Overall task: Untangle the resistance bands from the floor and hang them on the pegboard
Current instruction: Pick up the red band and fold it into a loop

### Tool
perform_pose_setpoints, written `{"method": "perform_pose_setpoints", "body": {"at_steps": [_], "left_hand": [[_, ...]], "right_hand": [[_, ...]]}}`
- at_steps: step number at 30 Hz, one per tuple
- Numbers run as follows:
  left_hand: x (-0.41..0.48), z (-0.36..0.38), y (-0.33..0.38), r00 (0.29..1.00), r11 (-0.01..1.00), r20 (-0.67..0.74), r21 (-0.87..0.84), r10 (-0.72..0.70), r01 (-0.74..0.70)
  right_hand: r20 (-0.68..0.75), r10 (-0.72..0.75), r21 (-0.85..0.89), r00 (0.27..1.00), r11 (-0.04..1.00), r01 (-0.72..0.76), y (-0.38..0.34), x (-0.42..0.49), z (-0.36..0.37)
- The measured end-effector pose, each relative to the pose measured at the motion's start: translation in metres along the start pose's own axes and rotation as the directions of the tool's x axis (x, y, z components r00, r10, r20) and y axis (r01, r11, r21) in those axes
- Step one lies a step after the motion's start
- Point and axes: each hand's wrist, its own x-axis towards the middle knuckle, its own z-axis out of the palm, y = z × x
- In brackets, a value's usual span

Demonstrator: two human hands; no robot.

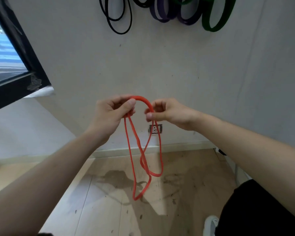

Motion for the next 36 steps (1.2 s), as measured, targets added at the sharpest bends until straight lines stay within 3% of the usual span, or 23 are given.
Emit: {"method": "perform_pose_setpoints", "body": {"at_steps": [3, 6, 9, 12, 19, 21, 24, 29, 36], "left_hand": [[-0.002, 0.0, -0.002, 0.998, 0.999, 0.054, 0.038, 0.016, -0.019], [-0.002, -0.006, -0.002, 1.0, 1.0, 0.024, 0.019, 0.002, -0.002], [-0.004, -0.013, -0.008, 0.993, 0.992, 0.116, 0.127, -0.023, 0.008], [-0.009, -0.019, -0.018, 0.974, 0.974, 0.208, 0.224, -0.089, 0.041], [-0.009, -0.026, -0.023, 0.972, 0.983, 0.174, 0.119, -0.158, 0.139], [-0.006, -0.023, -0.018, 0.986, 0.991, 0.097, 0.036, -0.135, 0.132], [-0.003, -0.019, -0.009, 0.995, 0.992, -0.019, -0.084, -0.102, 0.1], [-0.006, -0.008, -0.001, 0.998, 0.998, 0.038, -0.037, -0.052, 0.054], [-0.012, -0.001, 0.004, 0.994, 0.997, 0.105, 0.073, -0.025, 0.017]], "right_hand": [[-0.078, -0.134, 0.067, 0.988, 0.988, 0.14, -0.018, 0.005, 0.014], [-0.144, -0.192, -0.053, 0.971, 0.981, 0.187, -0.029, 0.007, 0.02], [-0.218, -0.233, -0.068, 0.948, 0.972, 0.223, -0.036, 0.008, 0.022], [-0.306, -0.246, -0.003, 0.92, 0.966, 0.258, -0.043, 0.009, 0.02], [-0.439, -0.197, 0.065, 0.876, 0.966, 0.25, -0.047, 0.003, 0.002], [-0.421, -0.161, 0.107, 0.893, 0.968, 0.225, -0.045, 0.0, -0.005], [-0.265, -0.092, 0.119, 0.96, 0.985, 0.128, -0.04, -0.008, -0.013], [-0.038, -0.036, -0.029, 0.999, 0.999, 0.035, -0.031, -0.015, -0.007], [-0.068, -0.141, -0.139, 0.988, 0.982, 0.13, -0.028, -0.014, 0.013]]}}
